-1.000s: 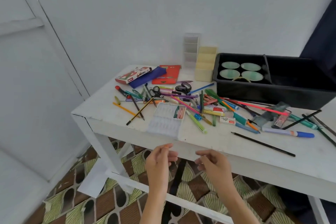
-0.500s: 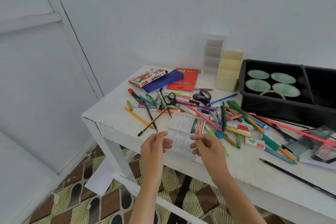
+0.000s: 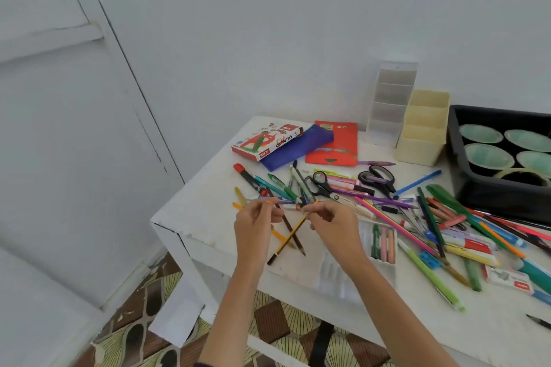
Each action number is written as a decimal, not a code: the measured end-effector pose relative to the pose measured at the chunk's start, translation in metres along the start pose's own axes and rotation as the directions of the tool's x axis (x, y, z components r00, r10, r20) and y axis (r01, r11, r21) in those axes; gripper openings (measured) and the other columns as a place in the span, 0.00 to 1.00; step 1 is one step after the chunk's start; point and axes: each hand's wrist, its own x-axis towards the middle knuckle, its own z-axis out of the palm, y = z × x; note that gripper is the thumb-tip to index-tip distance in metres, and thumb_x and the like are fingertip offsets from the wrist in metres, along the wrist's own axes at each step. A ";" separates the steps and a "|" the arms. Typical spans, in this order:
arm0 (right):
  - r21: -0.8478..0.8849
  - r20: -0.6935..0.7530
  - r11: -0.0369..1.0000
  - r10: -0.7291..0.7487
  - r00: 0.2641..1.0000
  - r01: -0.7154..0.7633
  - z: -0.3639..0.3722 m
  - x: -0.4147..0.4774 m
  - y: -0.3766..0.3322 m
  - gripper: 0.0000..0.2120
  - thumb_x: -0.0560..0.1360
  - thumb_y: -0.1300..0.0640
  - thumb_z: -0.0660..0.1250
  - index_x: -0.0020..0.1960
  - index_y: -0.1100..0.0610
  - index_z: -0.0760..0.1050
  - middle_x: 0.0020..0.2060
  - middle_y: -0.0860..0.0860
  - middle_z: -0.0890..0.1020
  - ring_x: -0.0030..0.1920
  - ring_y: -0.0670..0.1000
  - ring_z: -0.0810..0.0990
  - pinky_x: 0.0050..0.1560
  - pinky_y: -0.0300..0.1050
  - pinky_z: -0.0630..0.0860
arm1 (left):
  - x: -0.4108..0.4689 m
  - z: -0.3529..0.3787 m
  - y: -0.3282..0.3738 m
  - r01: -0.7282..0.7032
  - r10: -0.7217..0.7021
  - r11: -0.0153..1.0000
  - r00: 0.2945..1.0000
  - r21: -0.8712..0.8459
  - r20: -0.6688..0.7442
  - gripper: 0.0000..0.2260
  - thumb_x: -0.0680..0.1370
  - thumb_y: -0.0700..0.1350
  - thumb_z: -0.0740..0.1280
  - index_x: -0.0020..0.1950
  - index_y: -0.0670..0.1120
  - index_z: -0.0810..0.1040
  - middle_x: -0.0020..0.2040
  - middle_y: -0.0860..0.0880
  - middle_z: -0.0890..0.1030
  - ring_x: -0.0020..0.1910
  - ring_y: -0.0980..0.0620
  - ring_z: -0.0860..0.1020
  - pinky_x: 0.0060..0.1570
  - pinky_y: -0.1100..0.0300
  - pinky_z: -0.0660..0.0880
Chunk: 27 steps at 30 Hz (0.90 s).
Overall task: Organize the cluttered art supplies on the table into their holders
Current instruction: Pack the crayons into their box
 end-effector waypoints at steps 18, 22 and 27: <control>-0.013 -0.438 0.989 0.128 0.890 -0.149 0.045 0.044 0.002 0.09 0.74 0.69 0.64 0.45 0.60 0.82 0.37 0.50 0.80 0.33 0.41 0.74 0.33 0.24 0.69 | 0.138 -0.036 -0.037 0.049 0.004 0.872 0.994 0.487 -0.109 0.14 0.73 0.40 0.71 0.56 0.40 0.76 0.41 0.47 0.78 0.43 0.50 0.76 0.42 0.64 0.68; -0.007 -0.440 0.991 0.119 0.890 -0.137 0.046 0.045 0.003 0.09 0.74 0.69 0.64 0.44 0.60 0.81 0.36 0.46 0.80 0.36 0.40 0.75 0.35 0.23 0.70 | 0.140 -0.033 -0.032 0.103 -0.019 0.918 0.976 0.383 -0.217 0.14 0.72 0.40 0.72 0.56 0.37 0.78 0.46 0.42 0.82 0.48 0.46 0.79 0.47 0.61 0.67; -0.015 -0.438 0.995 0.080 0.895 -0.097 0.046 0.044 0.007 0.10 0.74 0.69 0.65 0.43 0.57 0.81 0.36 0.42 0.79 0.38 0.40 0.77 0.38 0.26 0.72 | 0.140 -0.021 -0.009 0.006 0.027 0.972 0.990 0.235 -0.137 0.11 0.74 0.39 0.70 0.55 0.37 0.80 0.46 0.43 0.81 0.41 0.53 0.77 0.44 0.65 0.70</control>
